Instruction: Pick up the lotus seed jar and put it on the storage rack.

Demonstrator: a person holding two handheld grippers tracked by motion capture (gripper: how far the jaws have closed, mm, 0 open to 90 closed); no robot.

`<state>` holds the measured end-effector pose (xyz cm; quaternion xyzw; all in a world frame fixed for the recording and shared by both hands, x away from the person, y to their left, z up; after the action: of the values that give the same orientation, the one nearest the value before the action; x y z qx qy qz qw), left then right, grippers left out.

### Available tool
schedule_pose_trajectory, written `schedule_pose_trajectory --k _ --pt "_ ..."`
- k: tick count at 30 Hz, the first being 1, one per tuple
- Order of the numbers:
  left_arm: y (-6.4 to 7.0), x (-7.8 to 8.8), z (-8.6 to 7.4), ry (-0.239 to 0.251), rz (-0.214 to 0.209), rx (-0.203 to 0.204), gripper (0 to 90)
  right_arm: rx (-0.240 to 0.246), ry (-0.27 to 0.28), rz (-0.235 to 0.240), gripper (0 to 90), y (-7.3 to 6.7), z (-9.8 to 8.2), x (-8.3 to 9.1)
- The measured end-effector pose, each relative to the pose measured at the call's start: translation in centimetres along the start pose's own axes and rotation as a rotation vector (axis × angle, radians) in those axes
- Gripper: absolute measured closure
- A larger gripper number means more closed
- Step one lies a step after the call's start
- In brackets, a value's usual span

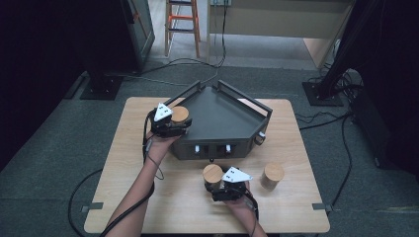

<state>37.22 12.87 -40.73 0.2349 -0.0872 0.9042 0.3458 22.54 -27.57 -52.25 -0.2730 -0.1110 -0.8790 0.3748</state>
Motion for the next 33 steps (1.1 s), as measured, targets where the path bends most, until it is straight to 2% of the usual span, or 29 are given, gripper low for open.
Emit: schedule_pose_trajectory --k 17,19,22,33 --pt "0.09 0.03 0.0 -0.003 0.005 0.003 24.7 0.004 -0.001 -0.001 11.0 -0.03 0.02 0.0" --pt "0.09 0.06 -0.03 -0.001 0.001 -0.004 21.2 0.004 -0.001 -0.001 11.0 -0.02 0.01 0.0" --pt "0.2 0.21 -0.1 0.005 0.001 -0.015 20.5 0.002 -0.001 0.0 11.0 -0.01 0.01 0.0" --pt "0.37 0.84 -0.36 0.022 0.006 -0.005 19.7 0.005 -0.001 -0.001 11.0 -0.02 0.02 -0.01"
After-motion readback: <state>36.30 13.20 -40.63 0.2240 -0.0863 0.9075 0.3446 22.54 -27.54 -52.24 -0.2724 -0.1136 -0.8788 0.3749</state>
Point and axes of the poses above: each handheld gripper's, and its own axes: x roughly backward along the jaws, z roughly out of its top, y roughly to its right, the point moved 3 cm from there along -x, roughly forward along the jaws, and after that the axes turned 10 degrees about -y, right-handed, at the moved point
